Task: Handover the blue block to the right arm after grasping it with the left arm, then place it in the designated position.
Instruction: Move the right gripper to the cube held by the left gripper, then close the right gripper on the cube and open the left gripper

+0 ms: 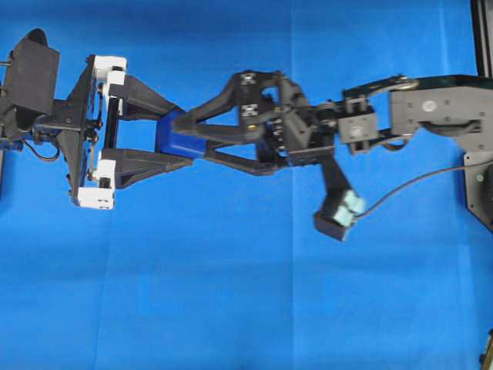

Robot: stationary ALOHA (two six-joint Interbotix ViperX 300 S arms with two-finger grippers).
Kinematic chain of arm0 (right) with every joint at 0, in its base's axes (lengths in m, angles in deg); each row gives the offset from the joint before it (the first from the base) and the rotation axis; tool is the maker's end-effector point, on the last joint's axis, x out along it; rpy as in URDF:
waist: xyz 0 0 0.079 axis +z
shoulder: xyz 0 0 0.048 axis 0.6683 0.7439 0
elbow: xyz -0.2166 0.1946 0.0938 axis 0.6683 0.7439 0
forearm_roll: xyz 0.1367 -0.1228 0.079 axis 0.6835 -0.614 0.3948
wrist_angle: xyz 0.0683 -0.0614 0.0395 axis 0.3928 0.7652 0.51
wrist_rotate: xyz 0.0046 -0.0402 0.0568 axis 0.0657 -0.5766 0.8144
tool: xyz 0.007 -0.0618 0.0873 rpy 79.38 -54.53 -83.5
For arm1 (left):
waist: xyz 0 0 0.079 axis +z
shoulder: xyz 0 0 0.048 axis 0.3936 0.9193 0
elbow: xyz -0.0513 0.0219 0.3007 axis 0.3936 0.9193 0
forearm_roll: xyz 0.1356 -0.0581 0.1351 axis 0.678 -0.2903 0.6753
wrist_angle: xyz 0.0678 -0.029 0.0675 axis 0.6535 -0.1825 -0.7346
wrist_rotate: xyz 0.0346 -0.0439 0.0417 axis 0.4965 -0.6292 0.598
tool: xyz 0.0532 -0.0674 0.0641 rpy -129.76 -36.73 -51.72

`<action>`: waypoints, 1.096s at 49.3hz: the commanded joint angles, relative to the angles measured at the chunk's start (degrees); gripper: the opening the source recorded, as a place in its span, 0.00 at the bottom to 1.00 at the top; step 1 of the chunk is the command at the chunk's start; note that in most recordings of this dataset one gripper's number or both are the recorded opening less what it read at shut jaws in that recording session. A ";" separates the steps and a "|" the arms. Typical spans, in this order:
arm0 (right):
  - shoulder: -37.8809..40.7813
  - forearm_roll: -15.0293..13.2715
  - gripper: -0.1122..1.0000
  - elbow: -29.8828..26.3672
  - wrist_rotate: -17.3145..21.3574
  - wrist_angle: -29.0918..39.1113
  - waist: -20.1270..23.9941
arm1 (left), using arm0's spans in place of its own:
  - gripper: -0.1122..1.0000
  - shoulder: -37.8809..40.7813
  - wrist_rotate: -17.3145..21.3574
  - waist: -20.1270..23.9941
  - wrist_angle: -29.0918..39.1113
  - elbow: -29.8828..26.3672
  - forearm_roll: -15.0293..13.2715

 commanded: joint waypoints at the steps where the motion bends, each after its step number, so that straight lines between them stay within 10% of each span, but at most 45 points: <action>1: 0.53 0.18 0.95 -3.08 0.18 0.70 0.00 | 0.54 -0.26 -0.09 0.18 -0.26 -1.14 -0.09; 22: 1.05 0.18 0.93 -3.78 0.18 3.25 0.18 | 0.54 -0.26 -0.09 0.18 -0.18 -1.14 -0.09; 31: 0.97 0.18 0.58 -3.78 0.18 5.01 0.70 | 0.54 -0.26 -0.09 0.18 -0.09 -1.23 -0.09; 54: 0.97 0.26 0.59 -3.78 3.08 5.45 0.70 | 0.54 -0.18 0.00 0.18 -0.09 -1.32 -0.09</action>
